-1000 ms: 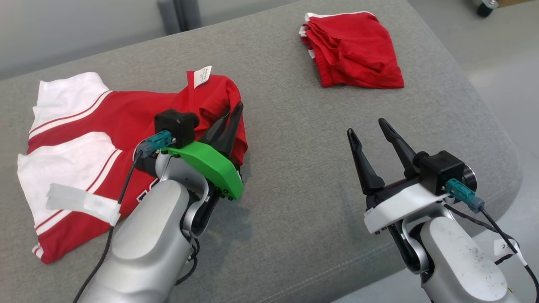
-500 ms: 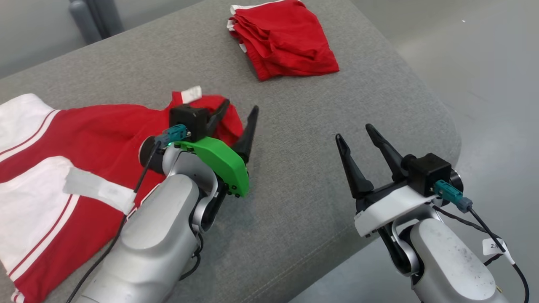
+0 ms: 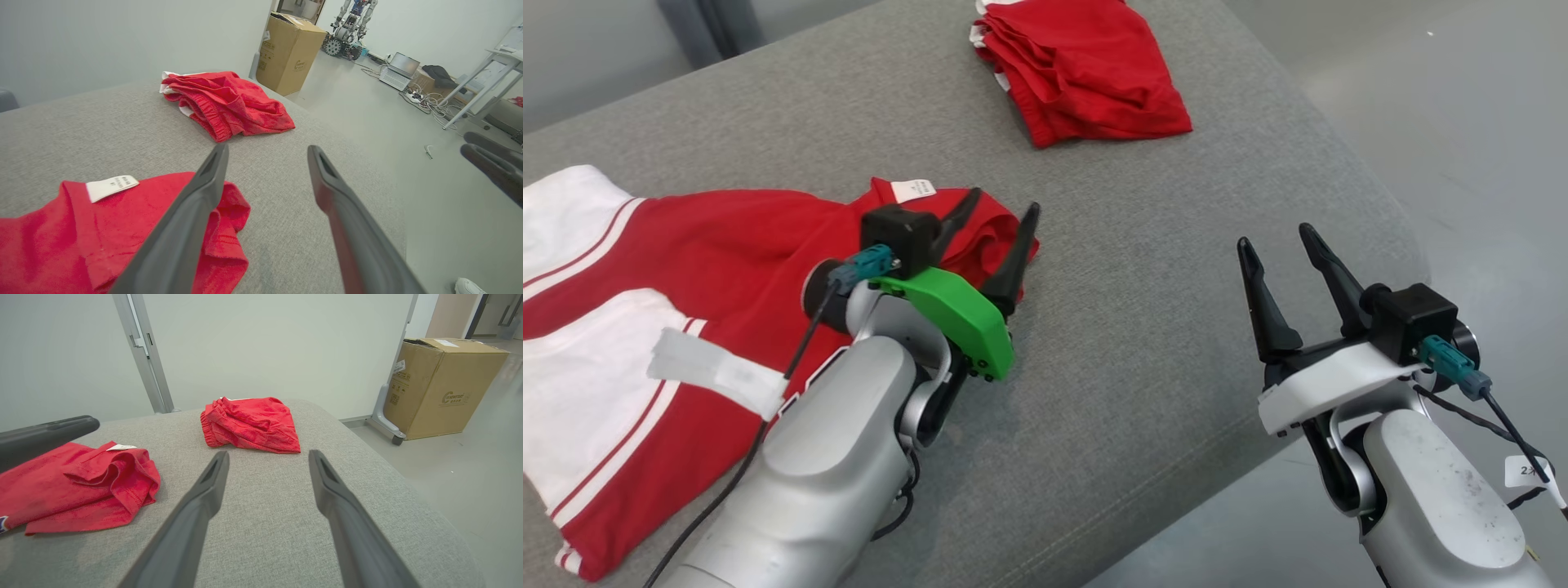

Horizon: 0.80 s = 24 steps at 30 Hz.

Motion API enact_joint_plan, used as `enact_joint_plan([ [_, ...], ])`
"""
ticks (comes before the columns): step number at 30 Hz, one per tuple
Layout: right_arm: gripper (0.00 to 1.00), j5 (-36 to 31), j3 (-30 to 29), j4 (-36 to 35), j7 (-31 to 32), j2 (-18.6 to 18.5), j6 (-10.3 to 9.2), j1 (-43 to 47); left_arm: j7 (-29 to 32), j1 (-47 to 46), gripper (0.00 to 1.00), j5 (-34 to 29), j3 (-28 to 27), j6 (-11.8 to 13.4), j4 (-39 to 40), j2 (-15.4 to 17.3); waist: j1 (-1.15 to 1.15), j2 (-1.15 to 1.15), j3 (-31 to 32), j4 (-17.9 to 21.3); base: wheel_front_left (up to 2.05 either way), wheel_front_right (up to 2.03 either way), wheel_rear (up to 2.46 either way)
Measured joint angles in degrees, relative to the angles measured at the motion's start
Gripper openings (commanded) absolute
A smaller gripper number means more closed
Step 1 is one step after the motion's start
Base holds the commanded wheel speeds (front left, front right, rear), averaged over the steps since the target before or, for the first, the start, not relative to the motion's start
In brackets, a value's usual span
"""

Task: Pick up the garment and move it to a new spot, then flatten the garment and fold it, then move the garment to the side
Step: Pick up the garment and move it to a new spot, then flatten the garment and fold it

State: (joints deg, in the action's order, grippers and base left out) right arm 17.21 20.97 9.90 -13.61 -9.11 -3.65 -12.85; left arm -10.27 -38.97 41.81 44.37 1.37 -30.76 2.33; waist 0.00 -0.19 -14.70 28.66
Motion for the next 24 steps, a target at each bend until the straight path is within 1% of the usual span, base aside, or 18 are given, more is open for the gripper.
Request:
enact_joint_plan([
  [3,1.00,-0.01,0.09,0.48,-0.04,-0.12,0.11,-0.44,-1.49,0.06,1.00,-0.15,-3.12,1.57,-1.56,0.09,0.00,0.00,0.60,-2.05,0.00,0.00,0.00],
  [6,1.00,-0.02,0.63,1.36,-0.05,-0.59,0.80,-1.04,-2.40,1.72,1.00,0.02,-6.67,3.27,-3.67,1.62,0.00,0.00,1.87,-5.61,0.00,0.00,0.00],
  [8,1.00,-0.02,1.03,1.79,-0.05,-0.85,1.18,-1.05,-2.41,3.31,1.00,0.52,-8.17,3.76,-4.69,2.91,0.00,0.00,2.44,-7.07,0.00,0.00,0.00],
  [11,1.00,-0.02,1.41,2.14,-0.05,-1.03,1.59,-1.05,-2.47,5.26,1.00,1.24,-10.15,4.17,-6.36,4.72,0.00,0.00,3.31,-9.29,0.00,0.00,0.00],
  [14,1.00,-0.02,1.29,2.20,-0.05,-1.54,1.60,-1.01,-2.48,5.85,1.00,1.42,-11.73,4.28,-7.86,6.00,0.00,0.00,4.11,-11.56,0.00,0.00,0.00],
  [17,1.00,-0.01,0.59,2.18,-0.05,-1.94,1.53,-0.70,-2.47,5.86,1.00,2.58,-13.05,4.72,-8.99,6.57,0.00,0.00,4.75,-13.90,0.00,0.00,0.00],
  [19,1.00,-0.01,-0.04,1.94,-0.05,-2.25,1.02,-0.47,-2.13,5.82,1.00,3.03,-13.07,4.74,-9.60,6.61,0.00,0.00,5.04,-15.50,0.00,0.00,0.00],
  [22,1.00,-0.02,-0.40,1.45,-0.05,-3.04,0.96,-0.21,-0.14,5.41,1.00,3.59,-13.33,4.74,-10.44,6.89,0.00,0.00,5.21,-17.83,0.00,0.00,0.00],
  [24,1.00,-0.04,-0.12,1.20,-0.03,-3.12,0.97,-0.13,1.02,4.69,1.00,3.88,-14.38,4.76,-11.25,8.00,0.00,0.00,5.17,-19.22,0.00,0.00,0.00],
])
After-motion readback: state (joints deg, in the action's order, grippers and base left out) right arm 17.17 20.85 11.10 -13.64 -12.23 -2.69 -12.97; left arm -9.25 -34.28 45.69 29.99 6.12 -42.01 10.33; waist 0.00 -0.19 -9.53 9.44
